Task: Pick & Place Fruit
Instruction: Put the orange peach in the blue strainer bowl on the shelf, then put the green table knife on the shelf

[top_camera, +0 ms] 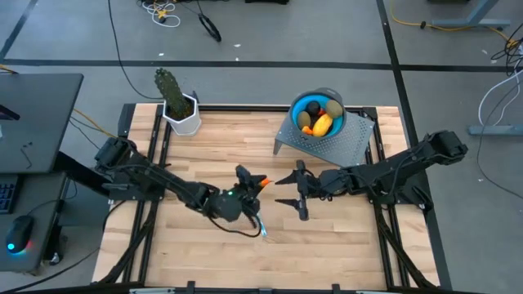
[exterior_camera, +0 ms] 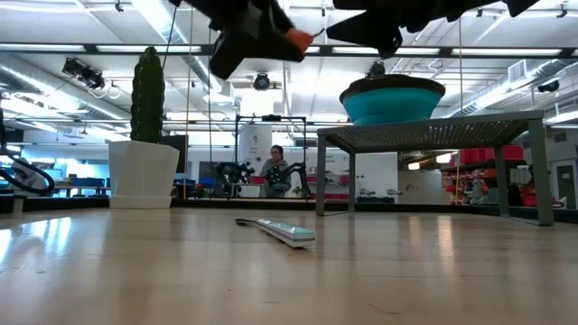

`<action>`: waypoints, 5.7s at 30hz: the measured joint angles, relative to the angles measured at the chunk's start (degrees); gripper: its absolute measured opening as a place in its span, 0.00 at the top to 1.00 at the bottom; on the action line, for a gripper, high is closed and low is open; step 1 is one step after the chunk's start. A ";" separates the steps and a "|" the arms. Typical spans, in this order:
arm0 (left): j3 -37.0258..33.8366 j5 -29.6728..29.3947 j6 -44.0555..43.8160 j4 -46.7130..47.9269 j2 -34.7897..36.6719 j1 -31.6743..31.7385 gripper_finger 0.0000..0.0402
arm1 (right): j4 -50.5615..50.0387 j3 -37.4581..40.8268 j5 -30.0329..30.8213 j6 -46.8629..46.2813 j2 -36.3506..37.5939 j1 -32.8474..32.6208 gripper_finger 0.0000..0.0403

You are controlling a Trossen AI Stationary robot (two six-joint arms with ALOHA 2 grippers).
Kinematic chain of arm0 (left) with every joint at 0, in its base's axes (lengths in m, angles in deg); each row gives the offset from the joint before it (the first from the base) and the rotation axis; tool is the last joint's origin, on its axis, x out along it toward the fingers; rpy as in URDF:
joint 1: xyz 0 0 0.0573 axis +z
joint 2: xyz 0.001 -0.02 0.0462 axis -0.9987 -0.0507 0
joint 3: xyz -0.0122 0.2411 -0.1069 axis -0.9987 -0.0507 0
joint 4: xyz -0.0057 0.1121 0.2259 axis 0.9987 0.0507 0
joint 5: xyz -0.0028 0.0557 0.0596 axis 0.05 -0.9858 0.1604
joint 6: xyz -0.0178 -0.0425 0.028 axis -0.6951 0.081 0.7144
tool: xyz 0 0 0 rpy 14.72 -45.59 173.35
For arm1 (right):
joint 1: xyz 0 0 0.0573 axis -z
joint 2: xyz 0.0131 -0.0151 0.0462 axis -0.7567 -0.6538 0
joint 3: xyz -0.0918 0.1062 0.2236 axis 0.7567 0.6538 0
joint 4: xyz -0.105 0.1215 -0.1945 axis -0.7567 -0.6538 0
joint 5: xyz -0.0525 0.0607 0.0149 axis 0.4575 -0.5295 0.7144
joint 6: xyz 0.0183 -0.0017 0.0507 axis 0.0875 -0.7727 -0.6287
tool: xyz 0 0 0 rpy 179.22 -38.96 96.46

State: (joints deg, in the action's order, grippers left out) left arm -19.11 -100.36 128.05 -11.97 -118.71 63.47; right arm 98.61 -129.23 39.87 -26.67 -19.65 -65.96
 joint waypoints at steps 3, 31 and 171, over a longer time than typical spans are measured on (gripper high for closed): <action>0.00 -0.04 9.32 -4.59 0.00 -0.02 0.64 | 0.42 0.00 0.44 -0.15 0.01 0.62 0.34; 0.00 2.57 33.22 -18.32 0.09 -0.12 0.64 | 9.39 -0.02 -1.97 3.51 0.21 3.31 0.34; 0.02 25.34 -39.49 8.81 0.07 5.18 0.12 | -30.10 -0.04 -3.04 1.54 25.89 25.06 0.37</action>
State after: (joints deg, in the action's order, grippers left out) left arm -19.10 -75.02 88.56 -3.16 -118.64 68.65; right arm 68.52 -129.28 36.84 -25.13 6.23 -40.90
